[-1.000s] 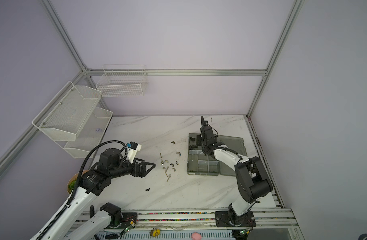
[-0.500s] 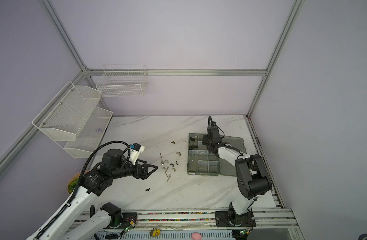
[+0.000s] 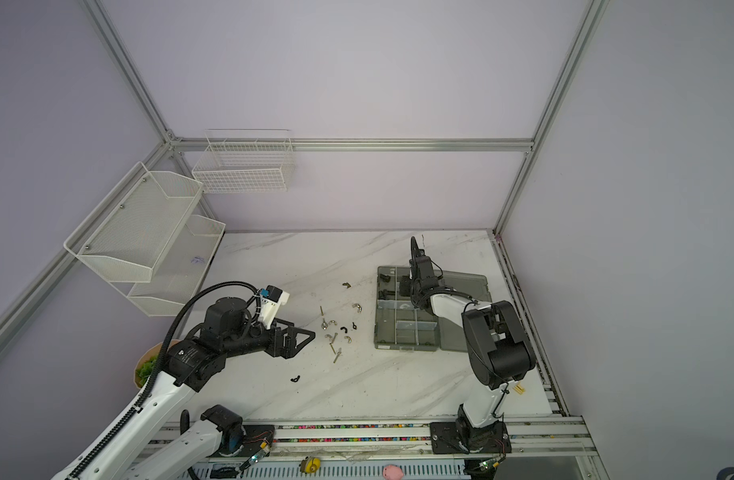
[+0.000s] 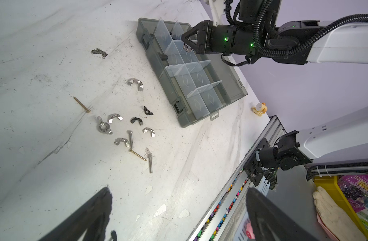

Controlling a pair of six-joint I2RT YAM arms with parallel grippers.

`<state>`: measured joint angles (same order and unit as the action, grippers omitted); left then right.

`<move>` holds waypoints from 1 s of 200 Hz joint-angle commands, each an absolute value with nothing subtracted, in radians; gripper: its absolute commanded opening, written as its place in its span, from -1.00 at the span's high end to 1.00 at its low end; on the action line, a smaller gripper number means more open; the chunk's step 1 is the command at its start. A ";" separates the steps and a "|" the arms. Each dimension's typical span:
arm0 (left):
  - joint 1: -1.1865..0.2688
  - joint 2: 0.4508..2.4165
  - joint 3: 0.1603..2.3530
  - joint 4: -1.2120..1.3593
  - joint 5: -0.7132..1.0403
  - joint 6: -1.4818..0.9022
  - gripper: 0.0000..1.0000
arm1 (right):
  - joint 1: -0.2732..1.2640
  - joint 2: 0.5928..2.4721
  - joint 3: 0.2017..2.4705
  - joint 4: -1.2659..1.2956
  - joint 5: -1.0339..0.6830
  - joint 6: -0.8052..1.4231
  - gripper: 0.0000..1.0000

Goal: Sort the screws and nuts into containers

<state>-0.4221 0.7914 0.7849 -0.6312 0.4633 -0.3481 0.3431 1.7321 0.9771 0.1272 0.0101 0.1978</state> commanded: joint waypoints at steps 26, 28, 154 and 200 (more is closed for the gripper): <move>-0.427 0.792 0.752 -0.623 0.460 -0.345 -0.99 | 0.377 1.741 0.979 0.150 0.023 0.196 0.91; -0.428 0.791 0.752 -0.624 0.460 -0.344 -0.99 | 0.376 1.740 0.979 0.151 0.022 0.196 0.91; -0.428 0.776 0.751 -0.624 0.445 -0.347 -0.99 | 0.520 1.621 0.922 0.300 -0.050 0.086 0.35; -0.431 0.769 0.751 -0.626 0.433 -0.350 -0.99 | 0.618 1.755 1.024 0.208 -0.113 -0.005 0.29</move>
